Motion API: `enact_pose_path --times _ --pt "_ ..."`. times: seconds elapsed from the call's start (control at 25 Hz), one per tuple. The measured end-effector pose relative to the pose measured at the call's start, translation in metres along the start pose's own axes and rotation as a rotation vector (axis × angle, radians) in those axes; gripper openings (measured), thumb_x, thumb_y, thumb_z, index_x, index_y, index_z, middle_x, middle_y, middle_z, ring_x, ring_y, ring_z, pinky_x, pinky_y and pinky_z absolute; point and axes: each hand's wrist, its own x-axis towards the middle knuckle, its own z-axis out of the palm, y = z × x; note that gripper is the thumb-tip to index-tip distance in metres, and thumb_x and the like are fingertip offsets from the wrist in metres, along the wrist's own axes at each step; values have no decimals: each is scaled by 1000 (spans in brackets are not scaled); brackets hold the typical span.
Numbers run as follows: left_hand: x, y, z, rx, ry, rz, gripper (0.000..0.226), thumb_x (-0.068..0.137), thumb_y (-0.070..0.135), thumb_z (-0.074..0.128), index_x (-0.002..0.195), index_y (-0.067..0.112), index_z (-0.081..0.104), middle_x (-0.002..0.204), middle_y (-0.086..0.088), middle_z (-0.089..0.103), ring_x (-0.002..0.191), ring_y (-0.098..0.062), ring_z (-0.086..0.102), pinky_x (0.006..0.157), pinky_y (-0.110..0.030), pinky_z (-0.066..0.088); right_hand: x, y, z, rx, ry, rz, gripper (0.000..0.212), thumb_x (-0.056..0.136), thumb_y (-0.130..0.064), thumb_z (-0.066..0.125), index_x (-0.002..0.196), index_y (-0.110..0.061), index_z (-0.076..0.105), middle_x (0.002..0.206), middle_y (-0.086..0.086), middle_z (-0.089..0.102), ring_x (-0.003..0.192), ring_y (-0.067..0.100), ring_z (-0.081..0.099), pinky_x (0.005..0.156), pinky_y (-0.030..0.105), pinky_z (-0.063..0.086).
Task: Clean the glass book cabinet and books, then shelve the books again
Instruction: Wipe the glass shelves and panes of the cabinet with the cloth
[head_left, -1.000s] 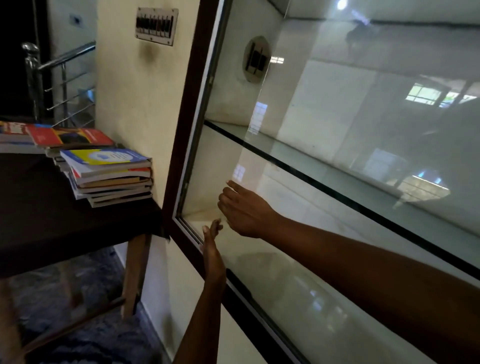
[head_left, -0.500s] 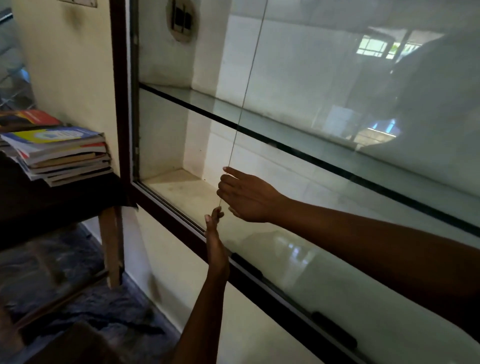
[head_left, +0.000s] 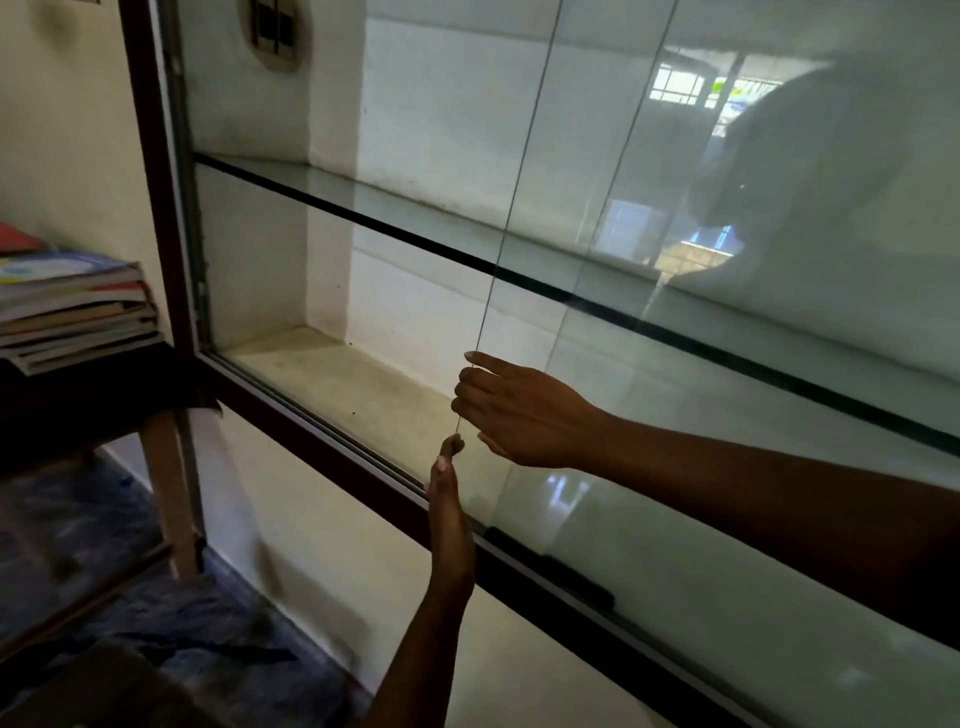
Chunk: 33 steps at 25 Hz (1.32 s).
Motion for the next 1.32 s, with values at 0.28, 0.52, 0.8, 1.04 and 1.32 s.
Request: enact_pose_path --times 0.28,0.52,0.8,1.04,1.32 --pt "-36 0 31 45 -49 25 54 86 65 33 130 34 32 142 13 33 125 7 33 104 -19 23 -44 -5 -6 22 2 4 46 82 -20 29 105 -3 64 97 11 64 99 27 59 114 39 6" --pt "-52 -10 45 84 -74 39 91 56 93 37 131 42 31 148 12 32 136 -9 31 116 -42 22 -73 -8 -6 23 2 29 42 85 -21 34 108 -3 65 103 11 65 103 27 60 114 40 8" --pt "-55 2 37 92 -125 -19 86 63 88 41 133 39 34 147 9 35 132 -7 35 111 -32 29 -76 -9 -3 -33 90 21 36 82 -27 52 110 -7 66 108 9 66 109 26 59 113 42 13" --pt "-56 28 -16 386 -102 63 36 95 18 51 130 28 47 139 0 46 126 -12 44 107 -30 36 -68 -56 -17 489 199 266 28 81 -21 52 103 -12 68 105 7 66 99 24 62 98 40 40" --pt "-192 44 -185 564 303 -248 34 71 40 76 97 22 63 97 -14 61 74 -4 65 69 -23 56 -28 -202 -17 1437 -82 364 28 90 -17 58 117 -14 62 113 5 62 106 19 57 87 16 37"
